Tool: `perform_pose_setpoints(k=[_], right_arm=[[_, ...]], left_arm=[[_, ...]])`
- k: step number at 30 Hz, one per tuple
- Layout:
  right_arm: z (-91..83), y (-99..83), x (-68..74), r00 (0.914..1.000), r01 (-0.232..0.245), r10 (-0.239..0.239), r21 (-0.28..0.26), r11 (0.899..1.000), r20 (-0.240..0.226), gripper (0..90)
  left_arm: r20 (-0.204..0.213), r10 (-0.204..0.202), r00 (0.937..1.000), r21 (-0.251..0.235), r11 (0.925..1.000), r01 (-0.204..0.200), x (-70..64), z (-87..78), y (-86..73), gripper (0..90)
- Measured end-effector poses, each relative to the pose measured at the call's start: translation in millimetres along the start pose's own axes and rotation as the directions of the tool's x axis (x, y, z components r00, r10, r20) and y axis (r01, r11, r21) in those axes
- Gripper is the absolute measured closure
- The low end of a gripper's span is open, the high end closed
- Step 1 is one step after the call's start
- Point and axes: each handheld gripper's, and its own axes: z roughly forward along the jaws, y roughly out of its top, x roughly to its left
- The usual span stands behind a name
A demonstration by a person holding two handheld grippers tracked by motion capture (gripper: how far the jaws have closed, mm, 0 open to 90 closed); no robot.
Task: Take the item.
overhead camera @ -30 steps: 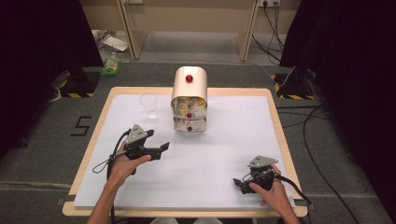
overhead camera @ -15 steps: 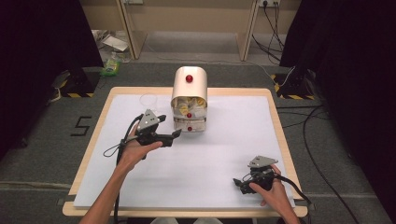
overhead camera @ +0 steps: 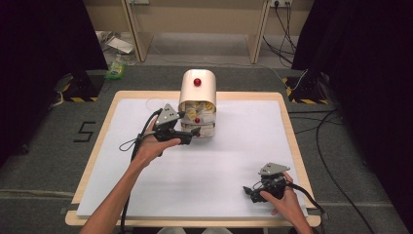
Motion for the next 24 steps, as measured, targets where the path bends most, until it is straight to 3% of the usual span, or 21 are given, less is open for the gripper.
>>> perform_pose_setpoints(k=[10,17,24], right_arm=[[-0.2,0.1,-0.3,1.0000,0.001,-0.001,0.002,1.000,-0.001,0.3],[-0.4,0.1,0.2,1.0000,-0.003,0.003,0.003,1.000,-0.002,0.3],[-0.3,0.1,0.1,1.0000,-0.001,0.001,0.003,1.000,-0.002,0.3]], left_arm=[[0.006,0.019,0.9998,0.011,0.9998,-0.019,3.8,13.6,11.1,18.3],[-0.003,0.009,1.0000,0.048,0.9988,-0.009,12.1,27.8,10.4,18.3],[0.010,0.009,0.9999,0.074,0.9972,-0.009,10.3,27.9,10.7,17.2]])
